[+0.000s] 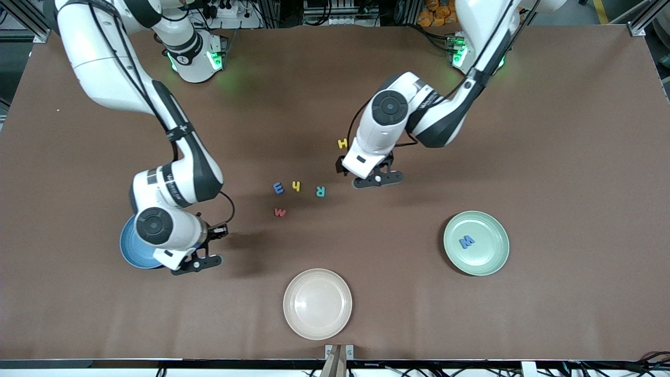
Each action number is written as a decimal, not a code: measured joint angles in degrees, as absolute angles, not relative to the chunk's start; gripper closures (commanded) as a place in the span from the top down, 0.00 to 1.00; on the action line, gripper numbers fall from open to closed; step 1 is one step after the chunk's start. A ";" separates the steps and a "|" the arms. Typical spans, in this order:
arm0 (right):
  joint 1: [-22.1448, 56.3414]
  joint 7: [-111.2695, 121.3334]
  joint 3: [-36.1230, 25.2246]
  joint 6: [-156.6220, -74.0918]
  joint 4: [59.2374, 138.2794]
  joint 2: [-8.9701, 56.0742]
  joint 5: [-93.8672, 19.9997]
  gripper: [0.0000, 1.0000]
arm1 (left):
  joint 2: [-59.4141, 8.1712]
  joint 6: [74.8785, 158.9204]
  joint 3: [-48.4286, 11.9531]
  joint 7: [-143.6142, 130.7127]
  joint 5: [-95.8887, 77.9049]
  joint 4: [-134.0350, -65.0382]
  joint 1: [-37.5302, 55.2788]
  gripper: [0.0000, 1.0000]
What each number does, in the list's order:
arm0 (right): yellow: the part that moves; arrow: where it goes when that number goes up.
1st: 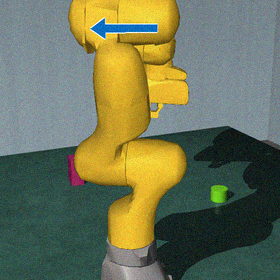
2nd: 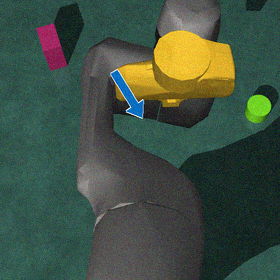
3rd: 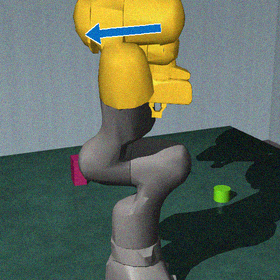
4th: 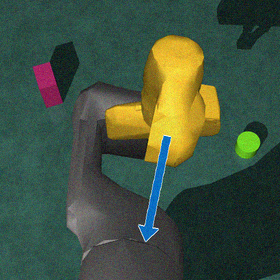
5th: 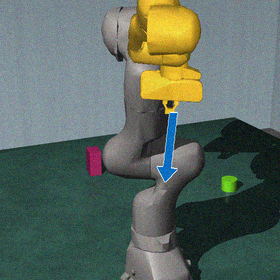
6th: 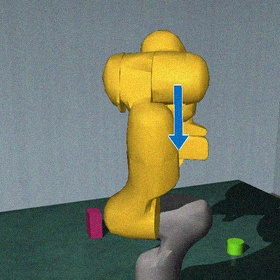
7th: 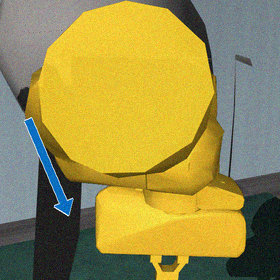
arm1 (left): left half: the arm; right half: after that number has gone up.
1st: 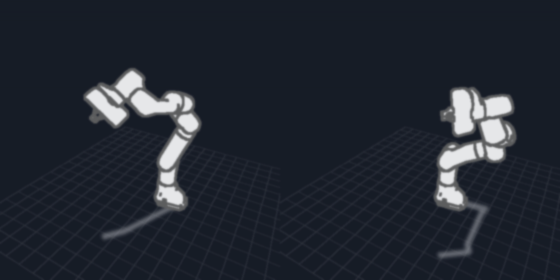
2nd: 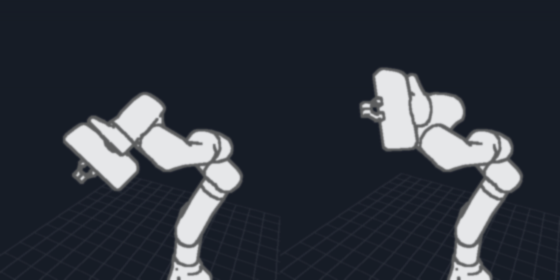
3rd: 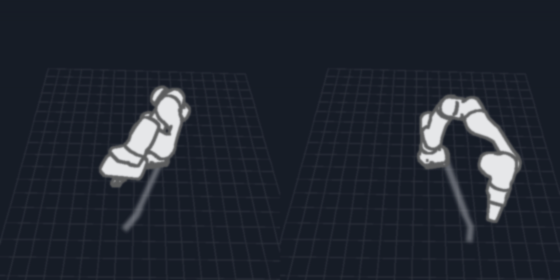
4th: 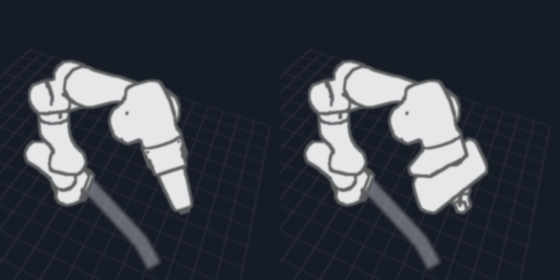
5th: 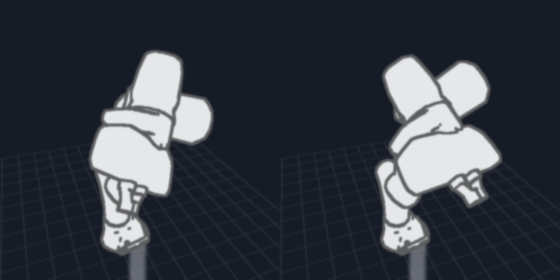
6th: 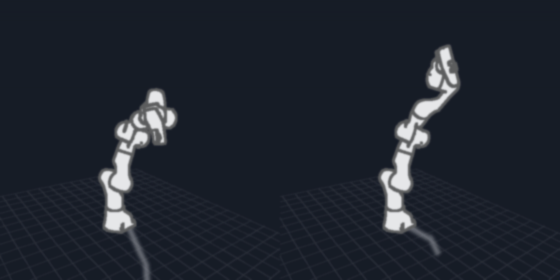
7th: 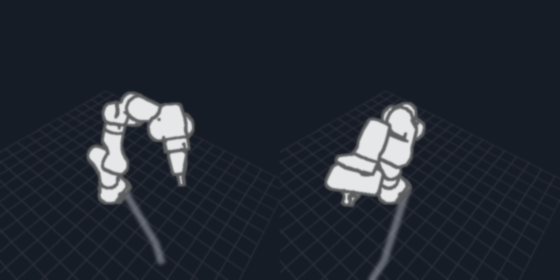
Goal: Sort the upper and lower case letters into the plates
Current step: 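Place the a on the blue plate while the left gripper grasps the o, then place the o on the green plate while the right gripper reaches the m, then grasp the m with the right gripper while the left gripper grasps the H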
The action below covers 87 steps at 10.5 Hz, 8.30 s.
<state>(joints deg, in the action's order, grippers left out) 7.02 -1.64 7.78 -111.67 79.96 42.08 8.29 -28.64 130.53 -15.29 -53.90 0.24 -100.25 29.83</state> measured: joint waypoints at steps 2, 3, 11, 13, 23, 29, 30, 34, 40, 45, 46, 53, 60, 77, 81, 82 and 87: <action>3.96 5.20 7.76 -109.20 80.16 40.85 8.07 0.00 | -31.32 130.87 -16.11 -54.01 0.86 -100.35 30.67 1.00; 1.89 8.64 7.75 -108.85 80.27 40.70 7.82 0.00 | -32.49 130.94 -16.60 -54.06 1.02 -100.41 31.13 1.00; -3.80 17.56 7.73 -109.35 82.37 40.77 7.54 0.00 | -36.64 130.98 -17.36 -59.00 2.34 -102.80 32.97 0.77; -4.10 21.39 7.72 -110.91 82.40 40.79 7.54 0.00 | -36.99 130.98 -17.34 -60.60 5.34 -102.88 32.86 0.76; -6.54 27.74 7.85 -113.92 83.17 41.34 7.14 1.00 | -39.07 134.94 -17.29 -61.00 8.20 -102.89 32.82 0.41; 3.43 13.53 8.90 -115.81 82.82 41.25 6.75 1.00 | -39.26 135.29 -17.34 -61.02 10.13 -102.51 32.80 0.00; 5.49 10.81 8.90 -116.04 82.75 41.24 6.72 1.00 | -38.93 135.47 -17.11 -61.02 10.27 -101.85 32.27 0.00; 11.18 9.56 9.09 -118.85 82.71 41.19 4.78 1.00 | -30.53 134.63 -14.99 -52.98 11.94 -100.32 22.70 0.00; 20.39 20.35 8.70 -126.00 85.16 41.29 4.84 1.00 | -27.25 133.63 -2.96 -28.25 11.95 -101.17 13.28 0.00; 21.17 24.59 8.63 -134.88 91.89 41.78 4.84 1.00 | -30.07 133.72 -0.18 -27.60 11.81 -100.76 12.29 0.00; 21.38 24.71 8.67 -135.01 92.71 41.82 4.84 1.00 | -30.98 133.72 -0.10 -27.70 11.61 -100.47 12.29 0.00; 21.62 25.61 8.61 -135.15 94.31 41.82 8.31 1.00 | -33.21 133.85 0.79 -36.28 11.15 -98.64 13.26 1.00; 21.98 25.93 8.63 -138.28 96.31 41.89 8.47 1.00 | -33.10 132.39 -3.24 -45.96 11.04 -96.89 20.35 1.00; 22.31 25.98 8.40 -141.83 98.70 40.86 11.34 0.00 | -34.65 127.63 -17.60 -54.14 12.87 -98.05 29.13 1.00; 21.53 25.71 7.72 -139.84 98.42 40.48 11.35 0.00 | -35.68 127.63 -19.29 -54.32 13.26 -98.05 31.95 1.00; 20.02 25.73 7.29 -138.28 97.94 39.71 11.40 0.00 | -36.05 127.64 -19.67 -54.64 13.78 -98.05 32.83 1.00; 11.32 27.05 1.64 -122.92 97.12 29.11 16.14 0.00 | -39.74 127.63 -23.77 -60.39 20.49 -99.04 35.79 0.95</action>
